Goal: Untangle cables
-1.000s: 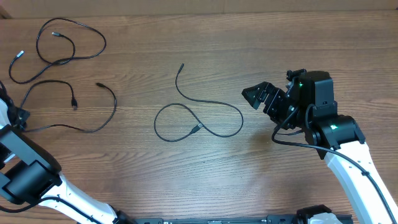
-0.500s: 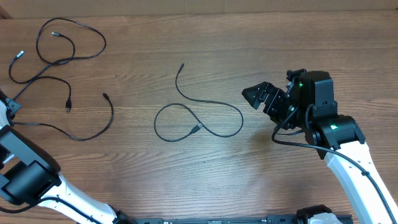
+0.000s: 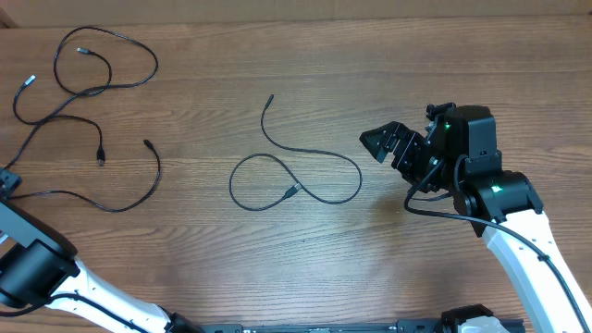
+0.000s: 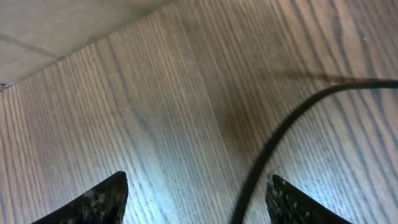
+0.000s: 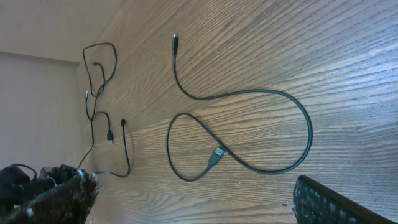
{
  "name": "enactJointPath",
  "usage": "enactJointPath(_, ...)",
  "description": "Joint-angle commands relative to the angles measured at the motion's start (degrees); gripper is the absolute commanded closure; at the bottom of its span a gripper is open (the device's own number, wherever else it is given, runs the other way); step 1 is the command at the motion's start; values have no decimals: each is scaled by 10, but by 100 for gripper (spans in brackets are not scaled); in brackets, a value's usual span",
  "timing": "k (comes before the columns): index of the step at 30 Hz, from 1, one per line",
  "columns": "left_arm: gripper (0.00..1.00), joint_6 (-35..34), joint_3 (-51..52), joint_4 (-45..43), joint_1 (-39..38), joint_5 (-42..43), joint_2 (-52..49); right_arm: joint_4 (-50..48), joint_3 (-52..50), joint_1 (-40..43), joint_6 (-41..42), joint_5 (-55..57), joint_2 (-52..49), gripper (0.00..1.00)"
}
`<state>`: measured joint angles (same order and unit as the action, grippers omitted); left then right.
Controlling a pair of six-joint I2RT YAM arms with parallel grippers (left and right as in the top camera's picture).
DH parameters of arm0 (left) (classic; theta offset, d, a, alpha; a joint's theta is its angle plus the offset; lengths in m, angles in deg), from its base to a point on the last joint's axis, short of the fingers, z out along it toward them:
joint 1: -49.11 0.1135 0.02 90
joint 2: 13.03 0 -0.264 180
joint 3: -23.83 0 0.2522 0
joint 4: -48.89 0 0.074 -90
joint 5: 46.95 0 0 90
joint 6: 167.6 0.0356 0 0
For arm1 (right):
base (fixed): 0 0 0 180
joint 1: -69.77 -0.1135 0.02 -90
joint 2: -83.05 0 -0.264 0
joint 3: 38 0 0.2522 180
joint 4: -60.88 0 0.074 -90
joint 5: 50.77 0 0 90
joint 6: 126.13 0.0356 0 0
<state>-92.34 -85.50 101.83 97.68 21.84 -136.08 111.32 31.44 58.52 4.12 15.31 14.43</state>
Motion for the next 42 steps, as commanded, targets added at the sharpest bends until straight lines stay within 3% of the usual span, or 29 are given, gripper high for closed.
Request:
enactJointPath(1,22,2,-1,-2,-19,2,23,-1,2,1,-2,5,7,0)
enactJointPath(2,16,2,-4,-2,-26,1,32,-1,2,1,-2,5,7,0)
enactJointPath(7,6,-4,-17,-3,-50,1,82,-1,2,1,-2,5,7,0)
enactJointPath(11,11,-7,-17,-1,-71,22,129,-1,2,1,-3,5,7,0)
enactJointPath(18,10,1,-17,44,-109,207,170,-1,2,1,-3,5,7,0)
enactJointPath(22,13,76,-17,86,-135,319,154,-1,2,1,-2,5,7,0)
enactJointPath(28,9,163,-14,175,-180,305,104,-1,2,1,-3,5,7,0)
enactJointPath(34,14,232,-11,238,-234,317,66,-1,2,1,-3,5,7,0)
enactJointPath(42,16,276,19,261,-282,291,61,-1,2,1,-3,5,7,0)
